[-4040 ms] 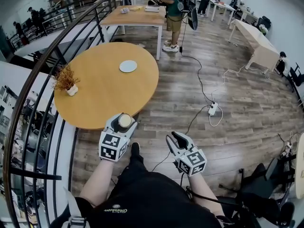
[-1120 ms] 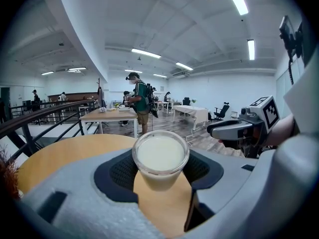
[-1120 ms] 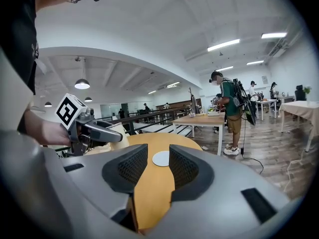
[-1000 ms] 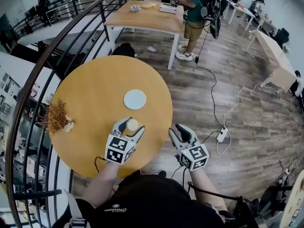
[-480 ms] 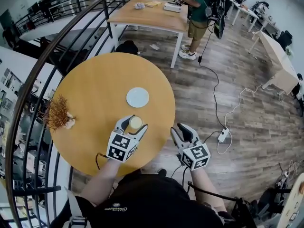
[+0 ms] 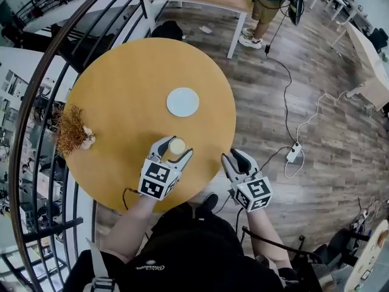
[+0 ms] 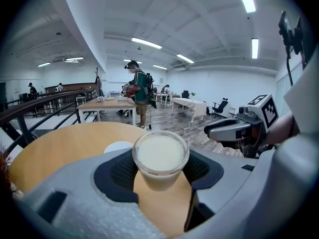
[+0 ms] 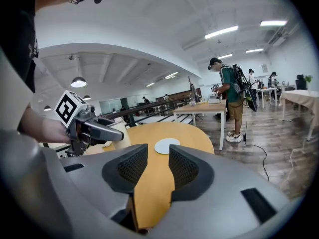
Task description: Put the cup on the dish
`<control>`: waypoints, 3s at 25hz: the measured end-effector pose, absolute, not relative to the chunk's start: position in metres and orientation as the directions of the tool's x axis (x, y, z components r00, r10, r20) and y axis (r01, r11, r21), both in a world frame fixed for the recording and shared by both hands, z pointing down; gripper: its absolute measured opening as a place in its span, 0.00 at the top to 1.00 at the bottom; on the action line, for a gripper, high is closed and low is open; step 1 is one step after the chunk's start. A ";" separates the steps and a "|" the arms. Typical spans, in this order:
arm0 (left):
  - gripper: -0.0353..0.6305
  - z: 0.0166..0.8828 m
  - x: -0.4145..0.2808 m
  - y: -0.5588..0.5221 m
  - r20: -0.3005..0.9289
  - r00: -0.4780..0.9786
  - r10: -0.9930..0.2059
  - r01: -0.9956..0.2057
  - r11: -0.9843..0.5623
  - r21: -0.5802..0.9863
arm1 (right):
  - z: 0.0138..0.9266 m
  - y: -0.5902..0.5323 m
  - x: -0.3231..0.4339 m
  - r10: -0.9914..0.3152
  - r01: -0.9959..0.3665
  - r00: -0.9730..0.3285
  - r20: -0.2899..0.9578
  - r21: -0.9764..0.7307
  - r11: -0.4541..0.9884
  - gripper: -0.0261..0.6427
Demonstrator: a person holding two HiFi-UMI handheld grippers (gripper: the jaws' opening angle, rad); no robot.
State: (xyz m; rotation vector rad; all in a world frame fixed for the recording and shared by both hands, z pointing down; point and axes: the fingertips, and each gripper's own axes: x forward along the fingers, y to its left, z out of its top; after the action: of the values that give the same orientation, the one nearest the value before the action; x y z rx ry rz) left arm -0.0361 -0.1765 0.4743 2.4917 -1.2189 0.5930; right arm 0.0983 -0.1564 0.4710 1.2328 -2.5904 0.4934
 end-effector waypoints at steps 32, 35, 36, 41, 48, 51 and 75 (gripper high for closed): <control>0.55 0.594 -0.070 -0.369 0.577 0.437 -0.690 -0.860 -0.508 0.044 | 0.578 -0.185 0.085 -0.640 -0.805 -0.584 0.499 -0.253 0.537 0.79; 0.55 0.598 -0.066 -0.402 0.587 0.425 -0.689 -0.858 -0.514 0.019 | 0.581 -0.191 0.091 -0.643 -0.815 -0.570 0.511 -0.253 0.521 0.79; 0.55 0.600 -0.065 -0.411 0.593 0.420 -0.687 -0.858 -0.513 0.014 | 0.582 -0.193 0.093 -0.644 -0.817 -0.568 0.513 -0.254 0.518 0.79; 0.55 0.620 -0.064 -0.427 0.620 0.404 -0.673 -0.868 -0.496 0.026 | 0.589 -0.193 0.098 -0.645 -0.824 -0.559 0.521 -0.263 0.502 0.79; 0.55 0.636 -0.061 -0.429 0.639 0.400 -0.657 -0.865 -0.502 0.025 | 0.591 -0.196 0.092 -0.641 -0.820 -0.565 0.519 -0.270 0.505 0.79; 0.55 0.640 -0.061 -0.430 0.644 0.398 -0.654 -0.862 -0.506 0.019 | 0.592 -0.199 0.092 -0.640 -0.819 -0.566 0.519 -0.270 0.505 0.79; 0.55 0.649 -0.061 -0.429 0.623 0.420 -0.660 -0.855 -0.518 0.029 | 0.591 -0.205 0.076 -0.636 -0.812 -0.578 0.511 -0.281 0.512 0.79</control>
State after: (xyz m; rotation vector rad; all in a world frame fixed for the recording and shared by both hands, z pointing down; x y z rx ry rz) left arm -0.0607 -0.4288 0.6490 2.3381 -1.3026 0.7960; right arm 0.0764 -0.2051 0.5909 1.2049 -2.4149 0.7142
